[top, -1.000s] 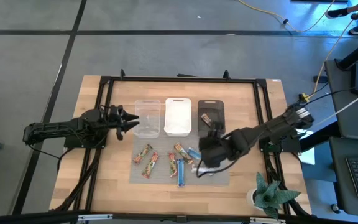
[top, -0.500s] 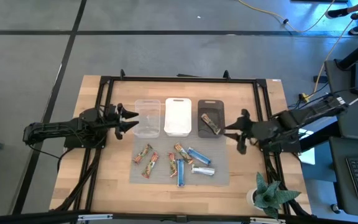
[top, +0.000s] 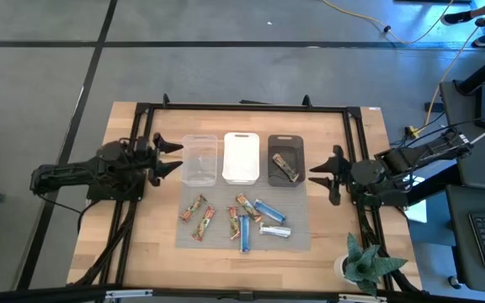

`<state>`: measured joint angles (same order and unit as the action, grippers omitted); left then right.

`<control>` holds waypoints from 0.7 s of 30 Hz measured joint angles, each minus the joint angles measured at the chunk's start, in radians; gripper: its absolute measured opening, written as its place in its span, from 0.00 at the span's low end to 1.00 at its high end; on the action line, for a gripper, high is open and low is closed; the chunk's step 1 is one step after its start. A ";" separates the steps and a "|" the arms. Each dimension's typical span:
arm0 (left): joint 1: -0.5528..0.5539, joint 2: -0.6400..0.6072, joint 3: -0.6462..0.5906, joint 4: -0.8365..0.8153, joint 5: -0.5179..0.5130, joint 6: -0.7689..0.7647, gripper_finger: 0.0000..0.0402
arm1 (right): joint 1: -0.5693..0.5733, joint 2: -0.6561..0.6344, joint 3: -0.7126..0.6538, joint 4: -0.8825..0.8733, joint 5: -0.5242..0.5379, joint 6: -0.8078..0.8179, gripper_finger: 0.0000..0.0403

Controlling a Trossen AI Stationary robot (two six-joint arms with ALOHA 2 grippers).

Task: Pick and place Granola Bars by type
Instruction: Put the left red granola bar into the transparent bin

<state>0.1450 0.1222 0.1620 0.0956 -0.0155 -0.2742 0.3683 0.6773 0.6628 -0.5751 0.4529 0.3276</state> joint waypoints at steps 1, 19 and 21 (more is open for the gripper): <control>-0.011 0.028 0.034 -0.031 0.005 0.000 0.76 | 0.000 0.000 0.000 0.000 0.000 -0.024 0.35; -0.433 0.980 0.749 -0.902 -0.258 -0.574 0.76 | 0.000 0.001 0.000 -0.062 0.130 -0.104 0.35; -0.469 1.054 0.769 -0.951 -0.259 -0.706 0.76 | 0.000 0.001 0.000 -0.062 0.130 -0.111 0.35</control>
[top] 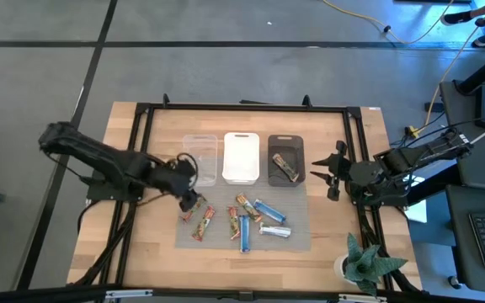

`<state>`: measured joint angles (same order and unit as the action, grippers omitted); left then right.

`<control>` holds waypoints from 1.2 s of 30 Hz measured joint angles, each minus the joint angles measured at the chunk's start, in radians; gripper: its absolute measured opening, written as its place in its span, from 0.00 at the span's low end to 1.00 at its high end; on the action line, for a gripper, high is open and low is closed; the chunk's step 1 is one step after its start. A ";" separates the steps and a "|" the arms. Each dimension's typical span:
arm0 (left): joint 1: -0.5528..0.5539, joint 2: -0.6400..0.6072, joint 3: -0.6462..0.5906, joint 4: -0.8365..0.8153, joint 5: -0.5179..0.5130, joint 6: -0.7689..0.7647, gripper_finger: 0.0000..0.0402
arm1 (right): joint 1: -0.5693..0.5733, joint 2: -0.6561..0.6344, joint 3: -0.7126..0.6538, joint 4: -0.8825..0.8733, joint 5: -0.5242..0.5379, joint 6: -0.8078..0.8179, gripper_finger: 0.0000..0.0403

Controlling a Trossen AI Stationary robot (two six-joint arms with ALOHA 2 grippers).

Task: Pick and place Granola Bars by type
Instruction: Put the left red granola bar into the transparent bin

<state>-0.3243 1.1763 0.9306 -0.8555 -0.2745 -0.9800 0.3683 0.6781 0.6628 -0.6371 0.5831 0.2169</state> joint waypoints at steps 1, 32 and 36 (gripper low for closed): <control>-0.015 0.033 0.002 -0.009 0.003 -0.068 0.76 | 0.000 0.000 0.000 0.000 0.000 -0.011 0.35; -0.104 0.507 0.002 0.125 0.131 -0.425 0.76 | 0.000 0.001 0.000 0.012 -0.007 -0.010 0.35; -0.104 0.509 0.002 0.125 0.141 -0.414 0.76 | 0.000 0.001 0.000 0.011 -0.007 -0.013 0.35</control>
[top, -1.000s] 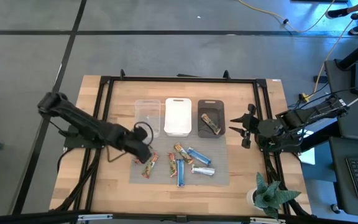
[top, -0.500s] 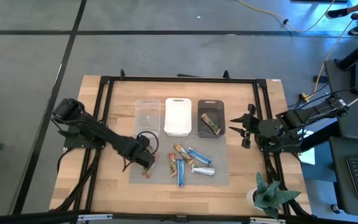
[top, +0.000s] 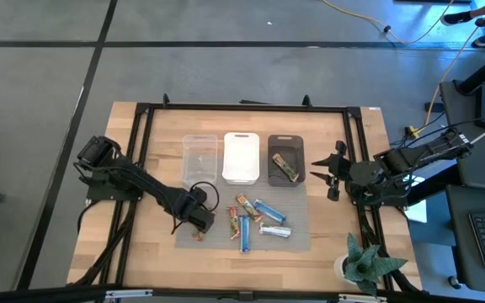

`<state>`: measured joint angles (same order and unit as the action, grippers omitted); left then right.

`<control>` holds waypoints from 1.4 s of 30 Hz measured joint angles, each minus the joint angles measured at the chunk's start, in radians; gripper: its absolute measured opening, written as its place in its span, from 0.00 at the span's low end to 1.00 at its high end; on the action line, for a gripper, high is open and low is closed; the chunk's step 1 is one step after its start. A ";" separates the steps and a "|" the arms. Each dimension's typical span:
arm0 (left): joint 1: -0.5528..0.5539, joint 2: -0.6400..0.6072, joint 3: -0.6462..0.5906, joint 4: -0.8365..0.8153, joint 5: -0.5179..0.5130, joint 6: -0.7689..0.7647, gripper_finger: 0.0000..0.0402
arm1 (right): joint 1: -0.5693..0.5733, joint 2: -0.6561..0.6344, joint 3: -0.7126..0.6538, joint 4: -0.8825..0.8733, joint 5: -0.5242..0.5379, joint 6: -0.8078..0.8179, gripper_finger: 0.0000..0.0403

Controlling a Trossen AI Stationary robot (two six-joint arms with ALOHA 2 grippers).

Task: Pick and place Granola Bars by type
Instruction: Put the left red granola bar into the transparent bin

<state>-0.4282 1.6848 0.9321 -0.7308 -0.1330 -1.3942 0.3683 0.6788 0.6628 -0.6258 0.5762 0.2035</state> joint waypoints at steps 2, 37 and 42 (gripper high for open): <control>0.000 0.000 0.000 -0.001 0.005 -0.007 0.76 | 0.000 0.000 0.000 0.000 0.000 0.000 0.35; 0.000 0.000 0.000 -0.013 -0.038 0.019 0.31 | 0.000 -0.001 0.000 -0.001 -0.001 -0.003 0.35; 0.000 0.000 0.000 -0.013 -0.040 0.028 0.30 | 0.000 -0.001 0.000 -0.001 -0.001 -0.003 0.35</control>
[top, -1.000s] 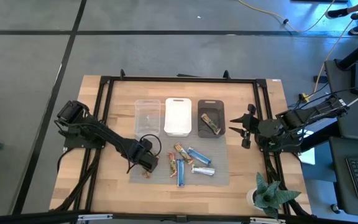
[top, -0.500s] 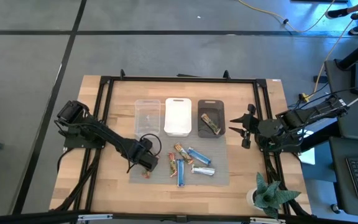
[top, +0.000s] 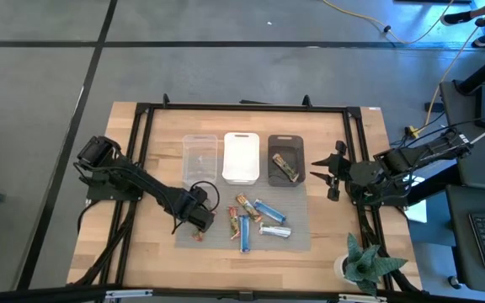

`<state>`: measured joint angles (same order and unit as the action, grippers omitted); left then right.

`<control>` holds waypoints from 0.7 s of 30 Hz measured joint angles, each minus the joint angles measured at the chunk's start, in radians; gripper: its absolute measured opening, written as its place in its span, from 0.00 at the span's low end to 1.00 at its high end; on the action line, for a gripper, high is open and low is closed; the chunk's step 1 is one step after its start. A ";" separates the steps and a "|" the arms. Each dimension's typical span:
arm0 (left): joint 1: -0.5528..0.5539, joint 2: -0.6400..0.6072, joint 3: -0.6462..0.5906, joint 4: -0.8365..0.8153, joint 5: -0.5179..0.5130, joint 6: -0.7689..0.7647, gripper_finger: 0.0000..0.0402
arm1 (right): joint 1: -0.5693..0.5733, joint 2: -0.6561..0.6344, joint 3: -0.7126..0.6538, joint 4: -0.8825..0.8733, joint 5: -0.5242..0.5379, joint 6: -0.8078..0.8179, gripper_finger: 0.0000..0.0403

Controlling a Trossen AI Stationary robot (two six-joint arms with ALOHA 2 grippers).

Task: Pick and place Granola Bars by type
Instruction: Put the left red granola bar into the transparent bin

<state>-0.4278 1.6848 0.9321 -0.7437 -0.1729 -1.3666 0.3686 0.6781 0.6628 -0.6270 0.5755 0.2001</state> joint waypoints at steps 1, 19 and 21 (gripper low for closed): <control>0.000 0.000 0.000 0.000 0.004 0.000 0.29 | 0.000 0.000 0.000 0.000 0.000 0.000 0.35; -0.002 -0.074 0.000 0.006 0.012 0.000 0.23 | 0.000 0.000 0.000 -0.006 0.000 0.000 0.35; -0.002 -0.106 0.000 0.006 0.009 0.000 0.22 | 0.000 0.000 0.000 -0.006 0.000 0.000 0.35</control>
<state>-0.4301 1.5783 0.9318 -0.7376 -0.1638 -1.3663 0.3684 0.6781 0.6628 -0.6331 0.5754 0.2000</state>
